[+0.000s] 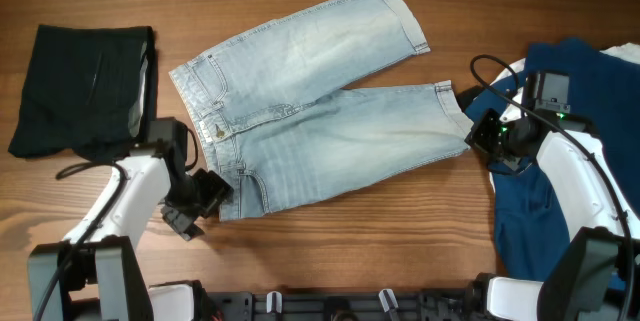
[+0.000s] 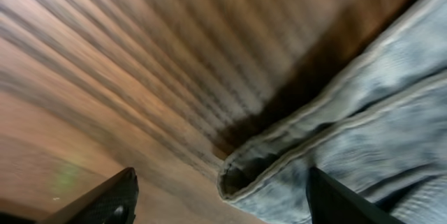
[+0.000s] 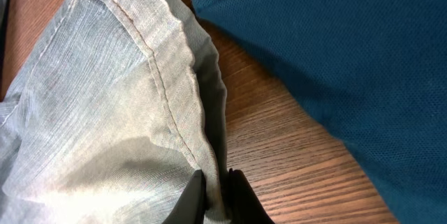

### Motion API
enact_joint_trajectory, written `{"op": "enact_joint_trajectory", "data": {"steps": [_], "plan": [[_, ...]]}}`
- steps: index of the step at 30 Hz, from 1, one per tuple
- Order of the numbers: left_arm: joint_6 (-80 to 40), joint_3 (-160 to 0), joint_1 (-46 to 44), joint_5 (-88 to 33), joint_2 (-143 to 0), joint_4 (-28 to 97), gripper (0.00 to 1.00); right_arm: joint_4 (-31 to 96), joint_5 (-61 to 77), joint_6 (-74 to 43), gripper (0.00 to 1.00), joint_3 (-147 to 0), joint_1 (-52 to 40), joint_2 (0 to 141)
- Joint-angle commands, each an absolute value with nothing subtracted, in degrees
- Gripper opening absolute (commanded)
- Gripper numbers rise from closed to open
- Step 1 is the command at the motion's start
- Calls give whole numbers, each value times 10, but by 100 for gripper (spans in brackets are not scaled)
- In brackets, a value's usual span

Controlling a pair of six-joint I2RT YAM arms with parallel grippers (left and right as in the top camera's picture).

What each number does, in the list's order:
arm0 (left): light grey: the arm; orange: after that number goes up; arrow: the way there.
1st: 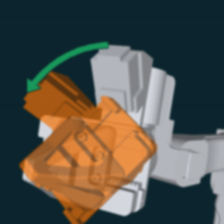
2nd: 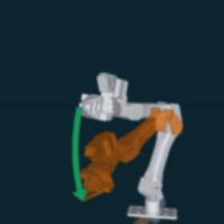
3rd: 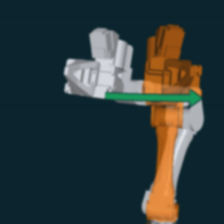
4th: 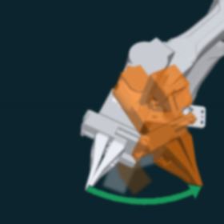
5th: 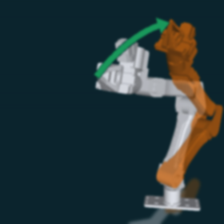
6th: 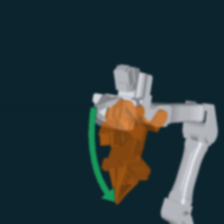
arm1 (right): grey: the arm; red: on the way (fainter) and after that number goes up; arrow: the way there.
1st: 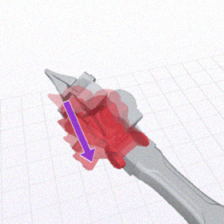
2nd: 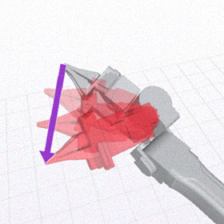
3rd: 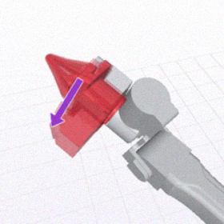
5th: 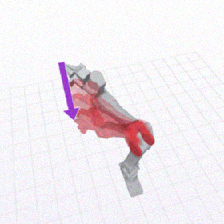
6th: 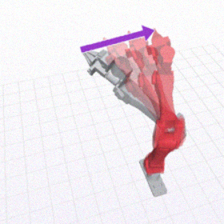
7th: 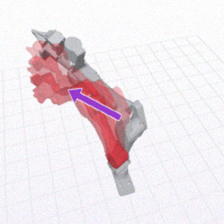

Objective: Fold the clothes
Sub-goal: 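Grasp the waist with the left gripper and leg hem with the right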

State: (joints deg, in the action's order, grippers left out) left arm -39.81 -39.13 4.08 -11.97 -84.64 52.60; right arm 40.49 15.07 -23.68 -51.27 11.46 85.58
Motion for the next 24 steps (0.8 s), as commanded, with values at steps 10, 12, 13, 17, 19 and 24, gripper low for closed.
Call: {"op": "enact_joint_trajectory", "data": {"steps": [10, 12, 13, 17, 19, 24], "plan": [[-444, -307, 40, -193, -844, 385, 20, 406, 156, -225, 4, -524, 114, 849], [-443, -307, 40, -193, -844, 381, 4, 406, 156, -225, 4, -524, 114, 849], [-439, -307, 40, -193, -844, 383, 4, 406, 156, -225, 4, -524, 114, 849], [-413, -317, 40, -193, -835, 418, 4, 413, 156, -211, 4, -526, 114, 848], [-393, -341, 40, -192, -812, 473, 4, 452, 155, -203, 4, -539, 115, 835], [-392, -408, 40, -174, -682, 634, 4, 572, 135, -196, 4, -595, 115, 759]]}}
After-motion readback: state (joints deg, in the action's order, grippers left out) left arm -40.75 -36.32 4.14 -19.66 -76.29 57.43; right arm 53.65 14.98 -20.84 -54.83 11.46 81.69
